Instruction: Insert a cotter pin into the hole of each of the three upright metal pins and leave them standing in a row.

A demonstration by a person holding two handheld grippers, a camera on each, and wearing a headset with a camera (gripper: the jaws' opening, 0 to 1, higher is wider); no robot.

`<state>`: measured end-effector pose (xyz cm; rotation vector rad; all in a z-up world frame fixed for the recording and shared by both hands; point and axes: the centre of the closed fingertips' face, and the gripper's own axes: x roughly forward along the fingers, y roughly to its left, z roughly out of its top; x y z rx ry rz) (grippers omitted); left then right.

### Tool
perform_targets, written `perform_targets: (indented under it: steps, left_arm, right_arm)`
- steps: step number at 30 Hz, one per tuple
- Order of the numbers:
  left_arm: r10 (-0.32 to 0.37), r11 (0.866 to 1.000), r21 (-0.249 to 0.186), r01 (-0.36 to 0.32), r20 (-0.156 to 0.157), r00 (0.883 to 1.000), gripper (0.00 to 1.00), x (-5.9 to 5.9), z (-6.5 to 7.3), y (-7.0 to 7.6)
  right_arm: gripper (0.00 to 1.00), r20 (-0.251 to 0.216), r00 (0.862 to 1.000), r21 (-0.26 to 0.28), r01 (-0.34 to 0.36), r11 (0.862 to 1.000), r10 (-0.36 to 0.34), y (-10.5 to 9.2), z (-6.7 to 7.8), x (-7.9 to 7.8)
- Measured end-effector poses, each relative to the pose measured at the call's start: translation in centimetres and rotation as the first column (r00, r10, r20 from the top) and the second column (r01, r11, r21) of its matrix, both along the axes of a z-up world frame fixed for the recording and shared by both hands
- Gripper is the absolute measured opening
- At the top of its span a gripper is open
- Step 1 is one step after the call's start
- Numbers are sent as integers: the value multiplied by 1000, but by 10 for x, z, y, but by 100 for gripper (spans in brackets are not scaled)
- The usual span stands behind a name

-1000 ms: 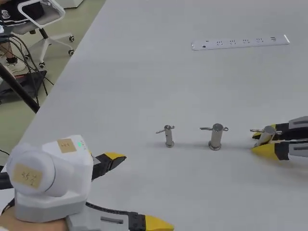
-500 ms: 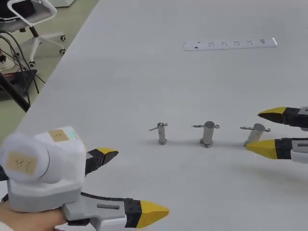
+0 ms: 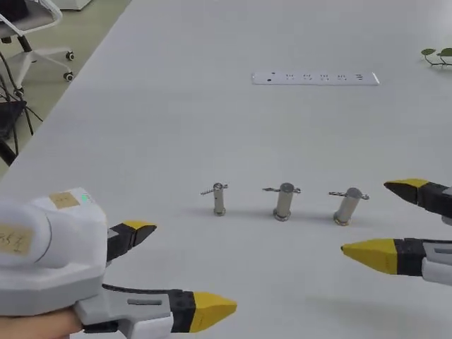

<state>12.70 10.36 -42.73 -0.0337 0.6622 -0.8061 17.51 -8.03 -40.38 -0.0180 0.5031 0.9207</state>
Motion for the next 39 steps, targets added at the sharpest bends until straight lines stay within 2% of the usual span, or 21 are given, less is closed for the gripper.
perform_targets:
  steps: [2, 6, 7, 9, 10, 14, 16, 17, 19, 22, 24, 27, 30, 32, 33, 35, 37, 39]
  left_arm:
    - [0, 1000, -7, 0, 21, 1000, 96, 1, 2, 0]
    - [11, 1000, -2, -10, 27, 1000, 95, 4, 2, 2]
    - [22, 999, 30, -22, 17, 1000, 92, 5, -2, 6]
    - [-17, 993, 117, 17, 4, 1000, 88, 3, -12, 14]
    - [-24, 990, 136, 24, 0, 1000, 88, 3, -14, 14]
    - [-34, 993, 116, 32, 14, 999, 89, 3, -13, 11]
    - [-16, 997, 81, 16, -2, 1000, 89, 4, -13, 10]
    - [-15, 996, 85, 15, -6, 1000, 88, 3, -14, 10]
    - [-18, 996, 86, 18, -2, 1000, 87, 3, -13, 9]
    - [4, 999, 53, -2, -40, 999, 87, -1, -14, 8]
    - [30, 999, 38, -28, -50, 998, 84, 0, -14, 9]
    - [43, 999, 11, -42, -74, 996, 87, -3, -10, 8]
    - [47, 999, 18, -45, -84, 995, 92, -6, -9, 7]
    - [40, 998, 49, -36, -74, 996, 96, -8, -10, 8]
    - [61, 994, 93, -55, -67, 996, 99, -7, -14, 14]
    - [35, 990, 139, -23, -87, 996, 99, -13, -21, 17]
    - [49, 991, 127, -36, -104, 993, 99, -14, -25, 18]
    - [80, 994, 89, -69, -130, 988, 99, -16, -25, 17]
  right_arm:
    - [93, -21, 1000, 1, 15, 1000, -15, 1, -2, -6]
    - [98, -77, 994, 21, 81, 996, -79, 2, -3, -10]
    - [98, -112, 988, 23, 112, 993, -109, 1, -6, -12]
    - [98, -147, 980, 9, 137, 991, -134, 0, -12, -16]
    - [98, -181, 973, -11, 147, 989, -146, -1, -17, -20]
    - [99, -190, 969, -13, 161, 987, -160, 1, -20, -25]
    - [98, -221, 962, 14, 170, 985, -163, 3, -24, -28]
    - [98, -239, 957, 17, 176, 984, -167, 2, -27, -30]
    - [98, -245, 954, 5, 180, 984, -174, 1, -31, -33]
    - [99, -255, 948, -7, 196, 981, -191, 1, -32, -37]
    - [99, -261, 947, -6, 194, 981, -189, 2, -33, -37]
    - [99, -270, 948, -51, 160, 986, -168, 4, -37, -39]
    - [99, -273, 949, -62, 148, 987, -159, 6, -37, -37]
    - [99, -277, 949, -74, 139, 988, -154, 7, -36, -37]
    - [98, -278, 949, -78, 135, 988, -151, 7, -36, -37]
    - [99, -283, 948, -72, 132, 989, -147, 10, -34, -35]
    - [98, -286, 947, -73, 132, 989, -148, 12, -31, -33]
    - [99, -279, 948, -83, 133, 988, -151, 12, -30, -31]
